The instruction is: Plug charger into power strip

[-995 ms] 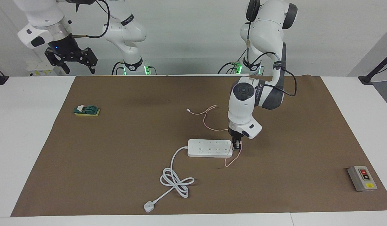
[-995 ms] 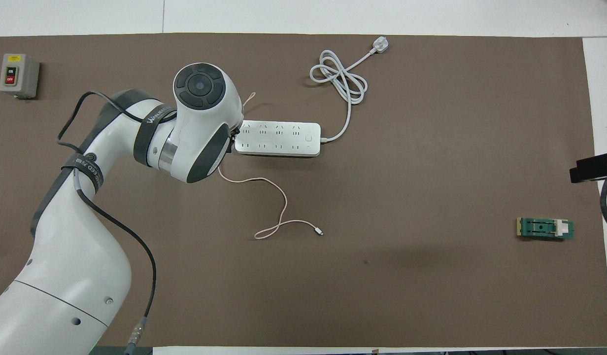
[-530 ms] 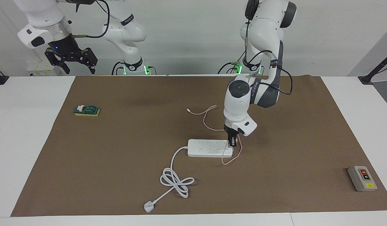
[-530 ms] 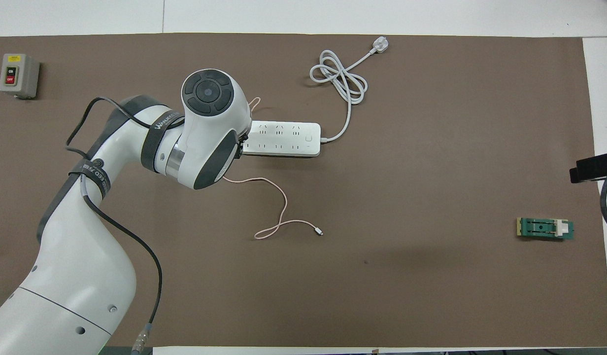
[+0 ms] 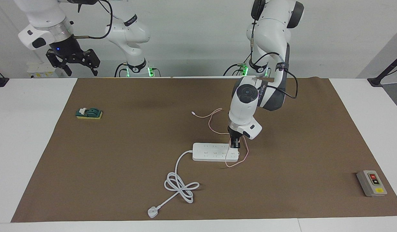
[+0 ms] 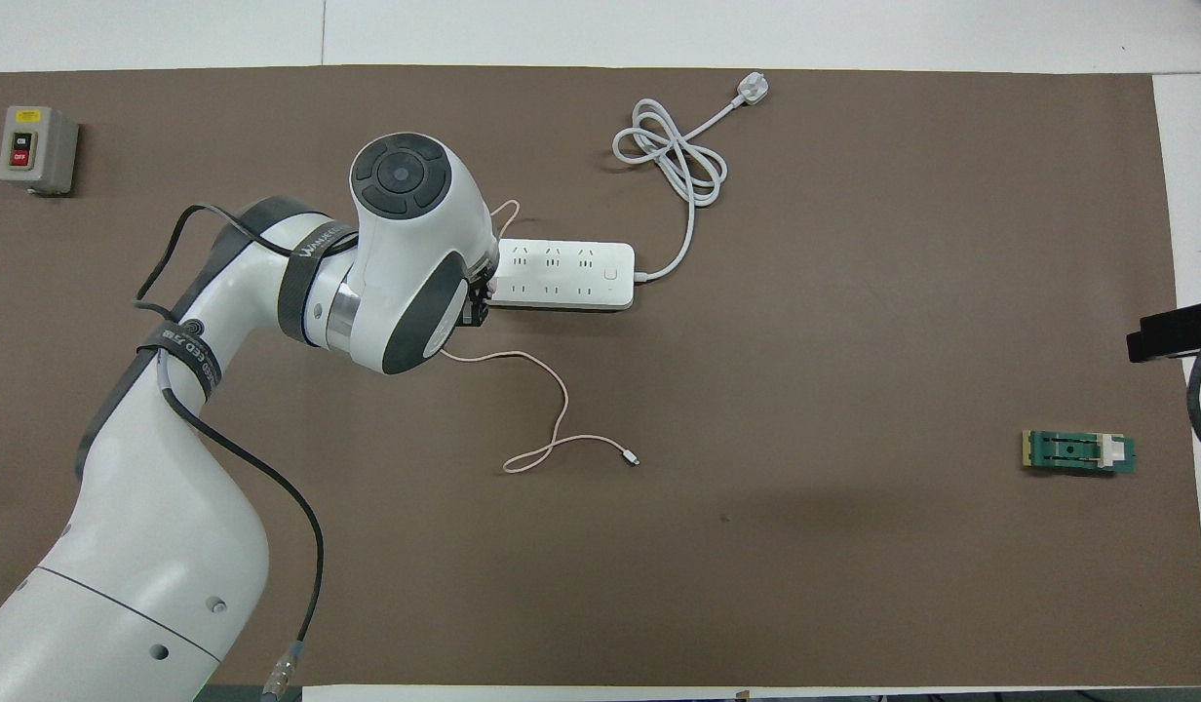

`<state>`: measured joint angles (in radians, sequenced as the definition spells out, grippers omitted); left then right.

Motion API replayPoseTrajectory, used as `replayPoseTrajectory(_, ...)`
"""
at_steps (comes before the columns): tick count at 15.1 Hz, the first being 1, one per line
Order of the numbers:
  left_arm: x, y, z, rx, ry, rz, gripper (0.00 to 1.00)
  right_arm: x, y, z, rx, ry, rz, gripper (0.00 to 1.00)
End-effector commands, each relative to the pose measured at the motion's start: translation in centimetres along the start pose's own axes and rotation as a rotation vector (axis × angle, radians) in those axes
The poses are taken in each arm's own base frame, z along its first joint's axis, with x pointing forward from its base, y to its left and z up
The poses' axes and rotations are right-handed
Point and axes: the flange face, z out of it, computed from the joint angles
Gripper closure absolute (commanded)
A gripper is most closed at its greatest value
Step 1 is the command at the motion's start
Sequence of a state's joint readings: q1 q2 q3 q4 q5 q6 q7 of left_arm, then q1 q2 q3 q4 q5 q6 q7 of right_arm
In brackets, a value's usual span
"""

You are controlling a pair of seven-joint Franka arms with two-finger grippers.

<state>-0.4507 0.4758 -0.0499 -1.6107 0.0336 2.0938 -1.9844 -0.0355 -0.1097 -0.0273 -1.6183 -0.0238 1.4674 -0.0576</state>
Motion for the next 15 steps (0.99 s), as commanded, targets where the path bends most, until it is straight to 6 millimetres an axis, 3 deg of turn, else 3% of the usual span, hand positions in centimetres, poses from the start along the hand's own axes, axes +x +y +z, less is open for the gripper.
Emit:
replayPoseTrajectory(1, 0.2, 0.9, -0.2, 0.055, 0.011, -0.028, 1.0, -0.7, 0.2, 0.0, -0.015, -0.001, -0.03, 0.0)
replayPoseTrajectory(5, -0.2, 2.7, 0.0, 0.065, 0.012, -0.033, 1.0, -0.7, 0.2, 0.0, -0.015, -0.001, -0.028, 0.0)
replayPoseTrajectory(7, -1.0, 3.9, 1.6, 0.1, 0.027, -0.03, 1.0, -0.7, 0.2, 0.0, -0.015, -0.001, -0.028, 0.0)
replayPoseTrajectory(15, -0.2, 4.0, 0.9, 0.128, 0.043, -0.033, 1.0, -0.7, 0.3, -0.1, -0.015, -0.005, -0.027, 0.0)
